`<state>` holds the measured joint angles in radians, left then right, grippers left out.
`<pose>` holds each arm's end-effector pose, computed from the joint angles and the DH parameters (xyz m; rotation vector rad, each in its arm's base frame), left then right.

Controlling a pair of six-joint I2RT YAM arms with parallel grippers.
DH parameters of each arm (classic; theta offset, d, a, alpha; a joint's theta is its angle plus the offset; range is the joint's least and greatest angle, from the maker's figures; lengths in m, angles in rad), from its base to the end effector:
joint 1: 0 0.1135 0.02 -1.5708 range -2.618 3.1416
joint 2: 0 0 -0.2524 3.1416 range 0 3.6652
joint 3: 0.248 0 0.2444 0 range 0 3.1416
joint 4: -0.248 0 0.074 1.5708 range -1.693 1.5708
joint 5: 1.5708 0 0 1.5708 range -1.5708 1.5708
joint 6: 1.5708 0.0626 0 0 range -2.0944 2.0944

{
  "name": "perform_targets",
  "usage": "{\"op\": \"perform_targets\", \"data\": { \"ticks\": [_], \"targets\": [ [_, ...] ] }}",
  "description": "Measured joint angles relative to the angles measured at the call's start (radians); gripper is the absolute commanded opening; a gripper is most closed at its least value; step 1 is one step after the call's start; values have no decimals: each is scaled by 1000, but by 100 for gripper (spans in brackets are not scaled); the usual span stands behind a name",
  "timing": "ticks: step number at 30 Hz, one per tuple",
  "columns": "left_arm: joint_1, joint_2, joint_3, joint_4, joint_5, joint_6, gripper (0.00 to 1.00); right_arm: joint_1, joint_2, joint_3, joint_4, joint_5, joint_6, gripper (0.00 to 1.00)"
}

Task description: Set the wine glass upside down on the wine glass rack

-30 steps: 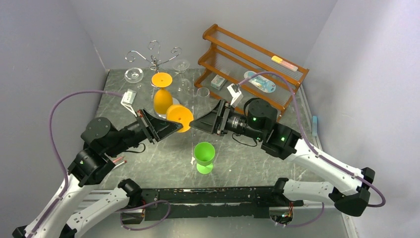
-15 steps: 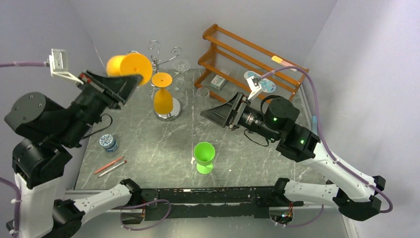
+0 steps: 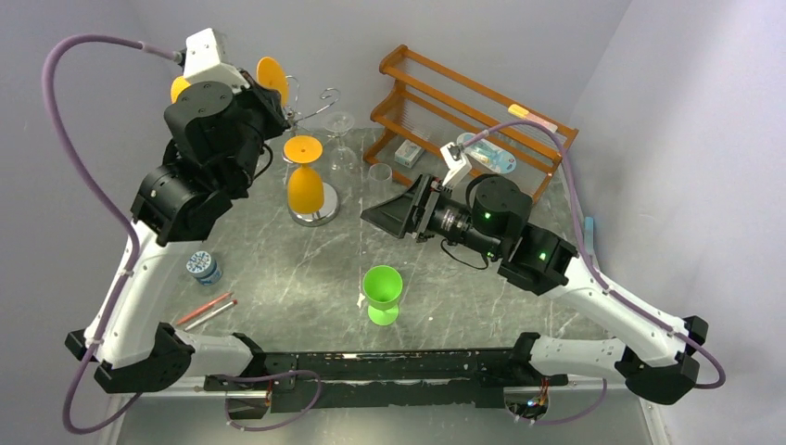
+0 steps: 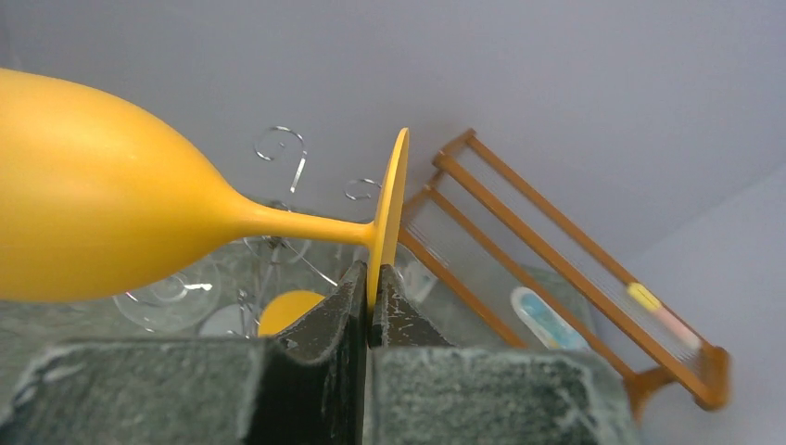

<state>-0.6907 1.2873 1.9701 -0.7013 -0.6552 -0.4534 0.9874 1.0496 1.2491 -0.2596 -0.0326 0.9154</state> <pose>0.1931 -0.1101 0.5496 -0.3227 1.5649 -0.3724 0.1366 0.2106 0.4299 -0.0950 1.8494 1.4372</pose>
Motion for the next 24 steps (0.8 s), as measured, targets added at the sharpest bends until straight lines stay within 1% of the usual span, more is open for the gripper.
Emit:
{"op": "perform_targets", "data": {
  "ticks": [4,7,10,13,17,20,22,24],
  "targets": [
    [21,22,3,43,-42,58,5,0,19,0,0,0,-23,73],
    [80,37,25,67,-26,82,5,0,31,0,0,0,-35,73],
    [204,60,36,84,51,81,5,0,35,0,0,0,-45,73],
    [352,93,35,85,157,67,5,0,39,0,0,0,-54,73],
    [551,140,29,84,329,32,5,0,46,1,0,0,-58,73],
    [747,164,-11,98,531,-19,5,0,55,1,2,-3,-57,73],
    [864,169,-76,133,678,-65,5,0,62,1,6,-5,-55,73],
    [980,169,-198,202,869,-130,5,0,66,1,7,-5,-49,73]
  ]
}}
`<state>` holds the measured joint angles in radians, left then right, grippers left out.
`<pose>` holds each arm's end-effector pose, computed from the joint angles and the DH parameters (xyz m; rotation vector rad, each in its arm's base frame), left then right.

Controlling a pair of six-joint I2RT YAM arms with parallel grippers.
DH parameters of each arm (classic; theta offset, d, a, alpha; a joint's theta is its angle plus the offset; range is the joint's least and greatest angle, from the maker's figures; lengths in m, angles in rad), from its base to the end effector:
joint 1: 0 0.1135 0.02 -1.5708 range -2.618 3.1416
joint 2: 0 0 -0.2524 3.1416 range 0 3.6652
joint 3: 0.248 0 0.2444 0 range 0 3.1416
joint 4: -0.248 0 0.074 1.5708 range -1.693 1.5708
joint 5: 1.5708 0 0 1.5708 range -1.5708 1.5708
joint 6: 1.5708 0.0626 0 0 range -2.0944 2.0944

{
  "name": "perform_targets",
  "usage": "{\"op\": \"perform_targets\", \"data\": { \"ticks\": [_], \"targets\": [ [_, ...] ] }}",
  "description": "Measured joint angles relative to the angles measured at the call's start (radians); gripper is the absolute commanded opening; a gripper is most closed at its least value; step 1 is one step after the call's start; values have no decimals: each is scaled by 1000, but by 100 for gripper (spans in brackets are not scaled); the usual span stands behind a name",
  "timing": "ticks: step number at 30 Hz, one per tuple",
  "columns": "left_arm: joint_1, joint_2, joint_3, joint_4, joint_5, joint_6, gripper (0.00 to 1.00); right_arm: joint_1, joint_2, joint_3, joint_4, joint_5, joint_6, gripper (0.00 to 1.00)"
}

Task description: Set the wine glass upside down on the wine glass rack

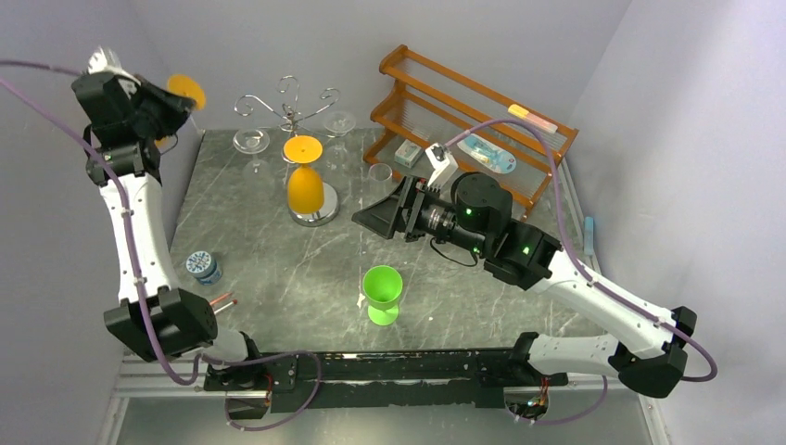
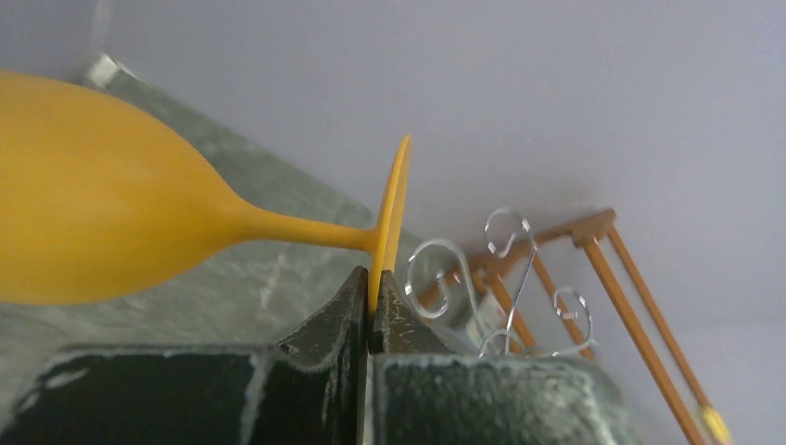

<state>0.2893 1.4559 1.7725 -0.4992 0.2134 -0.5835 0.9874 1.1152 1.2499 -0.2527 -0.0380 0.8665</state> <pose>0.3205 0.0816 0.4705 -0.6015 1.6607 -0.4010 0.1474 0.2277 0.4153 -0.1470 1.8967 1.3733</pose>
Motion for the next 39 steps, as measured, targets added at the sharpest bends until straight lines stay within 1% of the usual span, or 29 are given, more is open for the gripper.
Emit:
{"op": "perform_targets", "data": {
  "ticks": [2,5,8,12,16,21,30,39],
  "targets": [
    [68,2,-127,74,165,-69,5,0,3,0,1,-3,4,73],
    [104,23,-257,165,372,-162,5,0,9,0,2,-8,7,72],
    [105,38,-315,247,512,-226,5,0,14,-1,2,-11,9,73],
    [105,37,-346,359,630,-302,5,0,14,-1,10,-14,11,72],
    [105,27,-349,446,696,-357,5,0,14,-1,15,-14,12,72],
    [105,2,-348,410,690,-352,5,-1,14,-1,15,-13,12,72],
    [106,-2,-372,429,720,-396,5,-2,-9,-11,16,-3,12,72],
    [101,-1,-397,547,790,-530,5,-2,-10,-24,15,1,13,72]
  ]
}}
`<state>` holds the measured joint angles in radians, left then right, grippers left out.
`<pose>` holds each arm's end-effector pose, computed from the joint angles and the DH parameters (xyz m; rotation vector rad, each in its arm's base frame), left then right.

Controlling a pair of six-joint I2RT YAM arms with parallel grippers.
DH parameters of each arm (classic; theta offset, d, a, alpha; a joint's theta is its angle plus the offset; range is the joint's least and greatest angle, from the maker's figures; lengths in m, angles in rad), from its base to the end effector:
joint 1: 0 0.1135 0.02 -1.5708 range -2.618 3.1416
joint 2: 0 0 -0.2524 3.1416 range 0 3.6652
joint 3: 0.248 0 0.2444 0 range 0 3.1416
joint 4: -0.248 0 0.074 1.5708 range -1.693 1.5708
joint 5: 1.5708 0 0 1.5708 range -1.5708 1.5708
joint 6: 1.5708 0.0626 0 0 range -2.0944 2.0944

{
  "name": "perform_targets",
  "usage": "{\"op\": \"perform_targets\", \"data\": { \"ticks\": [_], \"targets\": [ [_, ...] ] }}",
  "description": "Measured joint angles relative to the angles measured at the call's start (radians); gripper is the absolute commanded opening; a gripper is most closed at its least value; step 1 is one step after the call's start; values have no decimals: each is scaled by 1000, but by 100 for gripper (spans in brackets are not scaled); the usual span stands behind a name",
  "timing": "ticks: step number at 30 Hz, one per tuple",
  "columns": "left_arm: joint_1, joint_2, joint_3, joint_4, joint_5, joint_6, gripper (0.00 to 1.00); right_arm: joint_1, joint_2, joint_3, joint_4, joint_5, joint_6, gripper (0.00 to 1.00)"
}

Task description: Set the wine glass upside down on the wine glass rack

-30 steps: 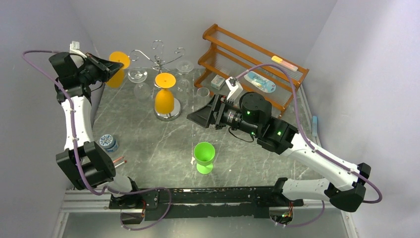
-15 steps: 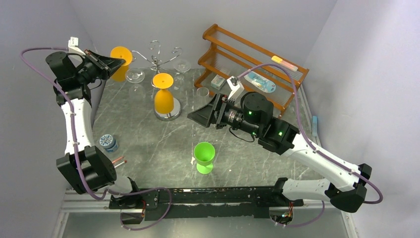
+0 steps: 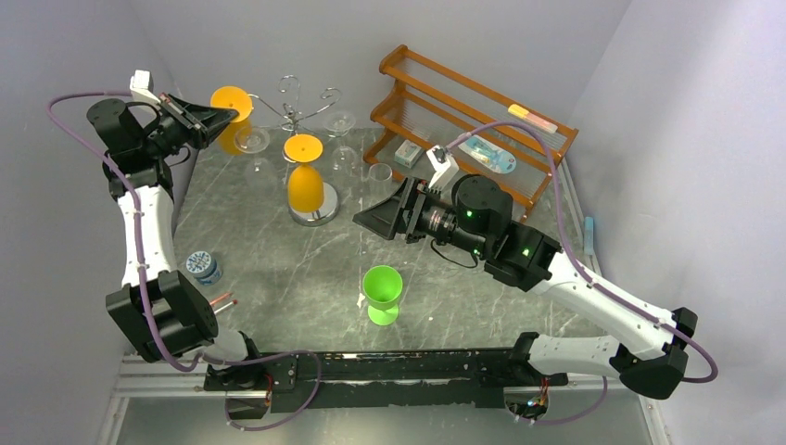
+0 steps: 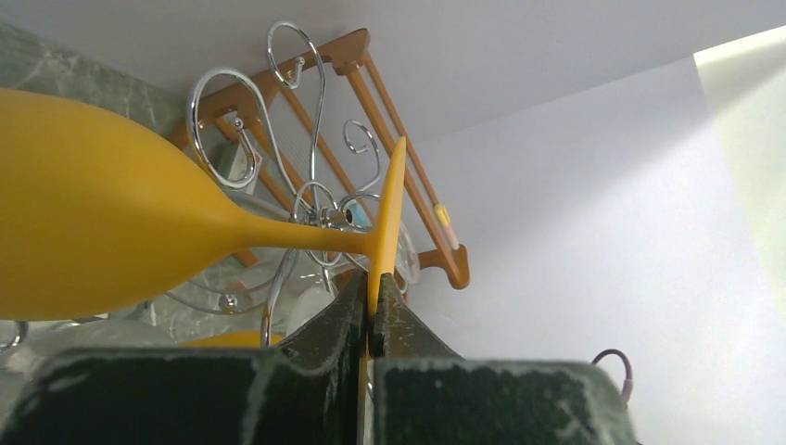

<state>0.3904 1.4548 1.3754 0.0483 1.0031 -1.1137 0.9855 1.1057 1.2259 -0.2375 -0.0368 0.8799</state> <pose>0.3339 0.0803 0.4019 -0.4594 1.7031 -1.3331 0.1475 0.2267 0.4111 -0.1316 1.8996 1.3805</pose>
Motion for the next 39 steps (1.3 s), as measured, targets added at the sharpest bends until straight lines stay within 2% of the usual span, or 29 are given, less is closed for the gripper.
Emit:
{"op": "perform_targets", "data": {
  "ticks": [12,26,39],
  "targets": [
    [-45,23,-1,-18,-8,-64,5,0,0,-3,0,10,3,72],
    [-77,105,5,74,-2,-162,5,0,0,-5,0,19,10,72],
    [-90,195,124,116,10,-237,5,0,0,-5,0,23,14,72]
  ]
}}
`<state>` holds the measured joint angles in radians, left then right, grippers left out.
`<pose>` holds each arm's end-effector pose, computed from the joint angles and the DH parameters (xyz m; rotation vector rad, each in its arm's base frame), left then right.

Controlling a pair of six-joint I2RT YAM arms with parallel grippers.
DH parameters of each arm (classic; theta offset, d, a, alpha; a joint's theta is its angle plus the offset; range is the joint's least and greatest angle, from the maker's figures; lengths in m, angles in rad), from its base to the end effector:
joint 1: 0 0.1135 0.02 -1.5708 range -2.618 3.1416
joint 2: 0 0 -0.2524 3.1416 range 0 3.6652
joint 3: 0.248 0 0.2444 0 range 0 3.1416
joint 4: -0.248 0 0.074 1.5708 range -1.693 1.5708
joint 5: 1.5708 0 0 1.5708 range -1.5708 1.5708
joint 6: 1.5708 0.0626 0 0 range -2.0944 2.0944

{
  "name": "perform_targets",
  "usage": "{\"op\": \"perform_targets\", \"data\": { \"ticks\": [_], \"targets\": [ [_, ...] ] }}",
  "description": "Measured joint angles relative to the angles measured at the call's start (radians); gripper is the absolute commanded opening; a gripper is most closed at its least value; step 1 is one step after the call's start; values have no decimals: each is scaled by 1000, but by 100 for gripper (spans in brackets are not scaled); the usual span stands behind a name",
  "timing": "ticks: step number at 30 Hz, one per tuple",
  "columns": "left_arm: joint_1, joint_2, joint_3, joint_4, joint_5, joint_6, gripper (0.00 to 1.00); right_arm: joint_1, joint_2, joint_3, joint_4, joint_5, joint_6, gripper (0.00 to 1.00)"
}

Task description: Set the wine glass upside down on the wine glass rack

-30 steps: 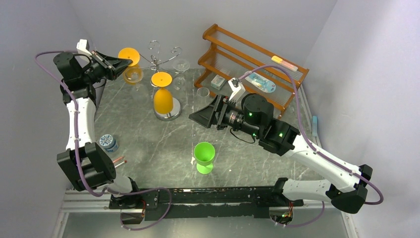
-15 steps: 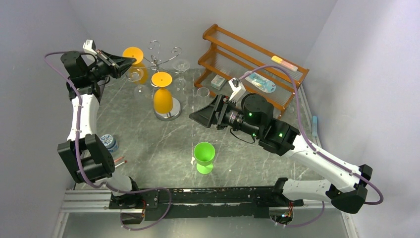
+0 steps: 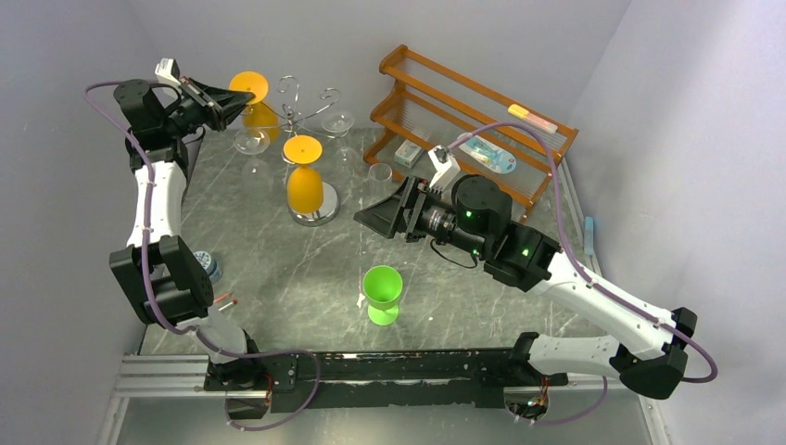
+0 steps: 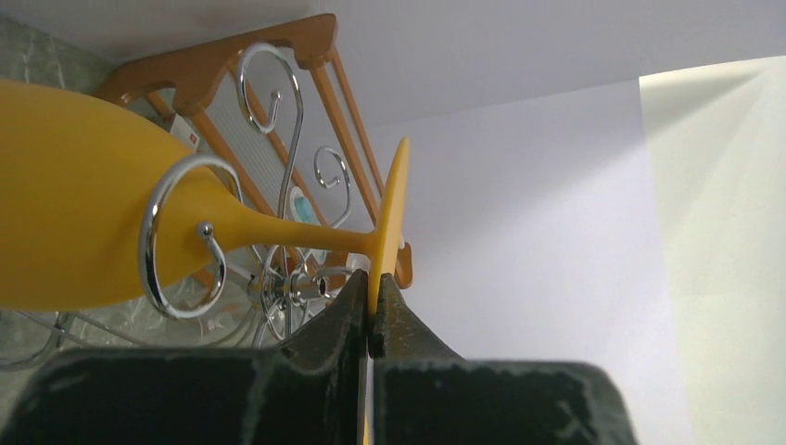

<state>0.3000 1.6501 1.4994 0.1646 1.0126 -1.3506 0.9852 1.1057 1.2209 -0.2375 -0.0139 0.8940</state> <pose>0.3886 0.0646 0.3903 -0.5572 1.7213 -1.5585 0.1490 0.2262 0.4093 -0.0986 1.9040 1.3694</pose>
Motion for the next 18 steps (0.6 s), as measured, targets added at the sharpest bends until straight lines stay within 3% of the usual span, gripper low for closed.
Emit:
{"op": "perform_targets", "data": {
  "ticks": [11,18],
  "targets": [
    [7,45,93,-101,-68,76,5,0,-6,-8,0,0,1,72],
    [47,29,53,-132,-82,114,5,0,-9,-8,0,0,2,71]
  ]
}}
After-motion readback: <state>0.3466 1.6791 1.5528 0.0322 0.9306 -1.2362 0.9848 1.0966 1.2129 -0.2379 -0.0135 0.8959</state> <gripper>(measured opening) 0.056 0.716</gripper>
